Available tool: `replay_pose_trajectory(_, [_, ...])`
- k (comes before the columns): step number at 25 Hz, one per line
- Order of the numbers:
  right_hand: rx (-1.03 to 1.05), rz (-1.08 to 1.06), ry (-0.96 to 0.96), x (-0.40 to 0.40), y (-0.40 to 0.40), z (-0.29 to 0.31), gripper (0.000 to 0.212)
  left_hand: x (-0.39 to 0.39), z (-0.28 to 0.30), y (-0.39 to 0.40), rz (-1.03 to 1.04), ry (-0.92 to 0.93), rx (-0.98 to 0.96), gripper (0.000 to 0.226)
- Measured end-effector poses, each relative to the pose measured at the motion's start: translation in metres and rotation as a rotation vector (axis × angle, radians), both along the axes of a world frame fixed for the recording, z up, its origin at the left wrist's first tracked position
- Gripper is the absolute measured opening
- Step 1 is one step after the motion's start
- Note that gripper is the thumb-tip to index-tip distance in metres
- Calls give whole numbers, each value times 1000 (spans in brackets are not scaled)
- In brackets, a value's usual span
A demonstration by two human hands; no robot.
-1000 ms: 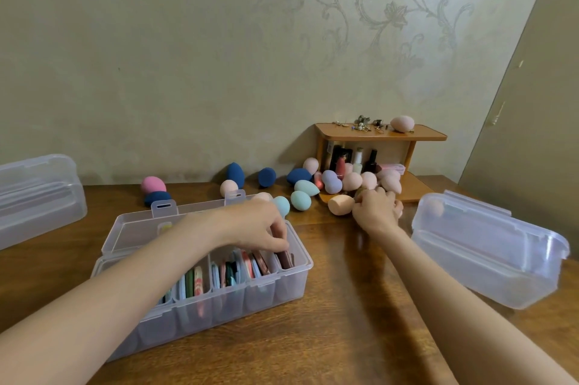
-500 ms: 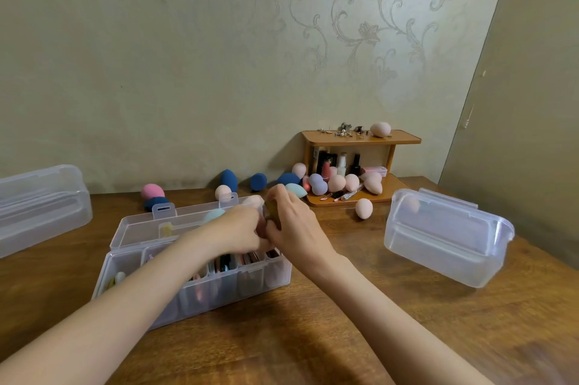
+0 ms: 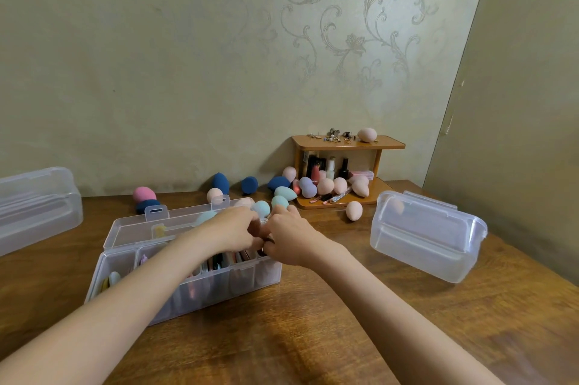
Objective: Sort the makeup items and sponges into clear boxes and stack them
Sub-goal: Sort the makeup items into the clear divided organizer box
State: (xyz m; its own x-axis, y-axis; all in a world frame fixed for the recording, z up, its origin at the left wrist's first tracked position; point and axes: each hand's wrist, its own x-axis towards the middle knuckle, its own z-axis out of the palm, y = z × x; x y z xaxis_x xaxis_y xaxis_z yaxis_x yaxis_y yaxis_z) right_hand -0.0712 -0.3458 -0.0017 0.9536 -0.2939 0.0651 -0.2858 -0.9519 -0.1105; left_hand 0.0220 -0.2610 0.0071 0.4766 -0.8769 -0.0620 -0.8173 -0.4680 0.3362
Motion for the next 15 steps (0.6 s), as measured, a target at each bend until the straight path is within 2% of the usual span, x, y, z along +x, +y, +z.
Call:
replay_pose_trajectory(3, [125, 11, 4, 5, -6, -1, 25, 1, -1, 2, -22, -6, -15, 22])
replay_pose_trajectory(8, [-11, 28, -47, 11, -7, -7, 27, -2, -1, 0, -48, -23, 78, 21])
replay_pose_trajectory(10, [6, 23, -107, 7, -5, -6, 26, -2, -1, -3, -34, -29, 110, 21])
replay_pose_trajectory(13, [239, -18, -196, -8, -8, 4, 29, -3, -2, -6, -25, -43, 149, 28])
replay_pose_trajectory(14, [215, -81, -227, -13, -14, 8, 33, -4, -1, -7, -20, -48, 147, 30])
replay_pose_trajectory(15, [42, -192, -247, -16, -26, 14, 37, -6, 0, -7, -17, -51, 138, 31])
